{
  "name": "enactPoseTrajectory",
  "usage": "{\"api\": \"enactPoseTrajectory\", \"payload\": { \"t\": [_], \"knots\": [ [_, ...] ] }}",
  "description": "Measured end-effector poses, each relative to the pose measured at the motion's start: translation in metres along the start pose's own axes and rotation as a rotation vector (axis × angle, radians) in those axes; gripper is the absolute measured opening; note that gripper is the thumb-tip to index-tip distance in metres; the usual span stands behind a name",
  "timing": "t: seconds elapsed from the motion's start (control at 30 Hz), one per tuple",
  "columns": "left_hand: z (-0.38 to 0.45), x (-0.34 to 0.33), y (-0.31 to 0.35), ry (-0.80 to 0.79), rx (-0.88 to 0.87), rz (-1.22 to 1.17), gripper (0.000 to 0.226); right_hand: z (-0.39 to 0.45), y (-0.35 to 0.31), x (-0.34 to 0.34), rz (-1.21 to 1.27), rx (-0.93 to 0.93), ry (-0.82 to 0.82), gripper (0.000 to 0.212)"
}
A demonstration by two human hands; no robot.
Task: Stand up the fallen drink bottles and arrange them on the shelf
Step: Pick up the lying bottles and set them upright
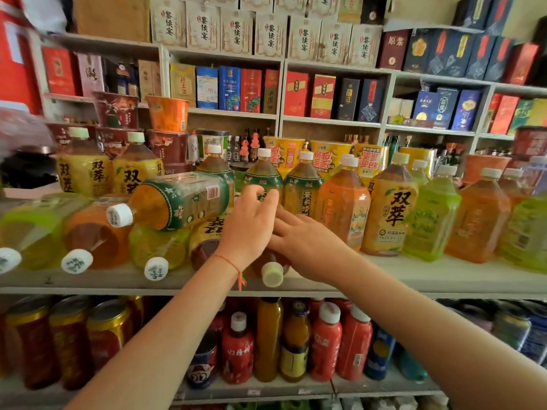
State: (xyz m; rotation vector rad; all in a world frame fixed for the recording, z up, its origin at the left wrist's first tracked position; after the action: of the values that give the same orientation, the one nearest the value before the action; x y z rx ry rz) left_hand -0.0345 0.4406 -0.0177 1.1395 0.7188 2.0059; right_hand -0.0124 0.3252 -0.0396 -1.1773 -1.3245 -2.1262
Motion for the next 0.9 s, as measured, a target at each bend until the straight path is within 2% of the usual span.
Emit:
{"api": "enactPoseTrajectory", "payload": {
  "t": [0.07, 0.23, 0.33, 0.43, 0.57, 0.63, 0.8, 0.9],
  "knots": [
    [0.0, 0.001, 0.0, -0.008, 0.005, -0.04, 0.045, 0.002, -0.002, 0.01, -0.08, 0.06, 0.029, 0.09],
    [-0.001, 0.006, 0.003, -0.056, 0.03, -0.102, 0.038, 0.006, -0.006, 0.021, -0.217, 0.205, -0.015, 0.072],
    [-0.004, 0.005, 0.0, -0.101, 0.047, -0.166, 0.043, 0.004, -0.001, 0.024, -0.227, 0.203, 0.092, 0.08],
    [-0.005, 0.002, -0.005, -0.12, 0.047, -0.293, 0.047, -0.005, 0.014, 0.025, -0.02, -0.031, 0.128, 0.094],
    [-0.008, -0.005, -0.004, -0.099, -0.013, -0.407, 0.033, -0.013, 0.045, 0.034, 0.64, -0.401, 0.303, 0.08],
    [-0.012, -0.015, -0.001, -0.154, 0.003, -0.435, 0.029, -0.014, 0.055, 0.033, 0.778, -0.531, 0.368, 0.08],
    [-0.01, -0.039, 0.007, -0.219, 0.004, -0.448, 0.039, -0.014, 0.076, 0.02, 0.787, -0.799, 0.408, 0.074],
    [-0.001, -0.046, 0.012, -0.208, 0.007, -0.389, 0.044, -0.007, 0.076, 0.025, 0.449, -0.875, 0.406, 0.074]
  ]
}}
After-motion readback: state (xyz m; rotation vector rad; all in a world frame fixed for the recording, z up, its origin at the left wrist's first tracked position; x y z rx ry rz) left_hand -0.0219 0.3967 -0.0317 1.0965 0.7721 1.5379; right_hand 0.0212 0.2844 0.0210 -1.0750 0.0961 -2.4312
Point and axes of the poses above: each hand's wrist, its own z-axis towards the middle knuckle, its own x-axis out of the back of the hand, y = z × x, the point moved 4 cm from there along z, towards the middle knuckle, and after that the axes turned 8 degrees about -y, right-handed, at the moved point
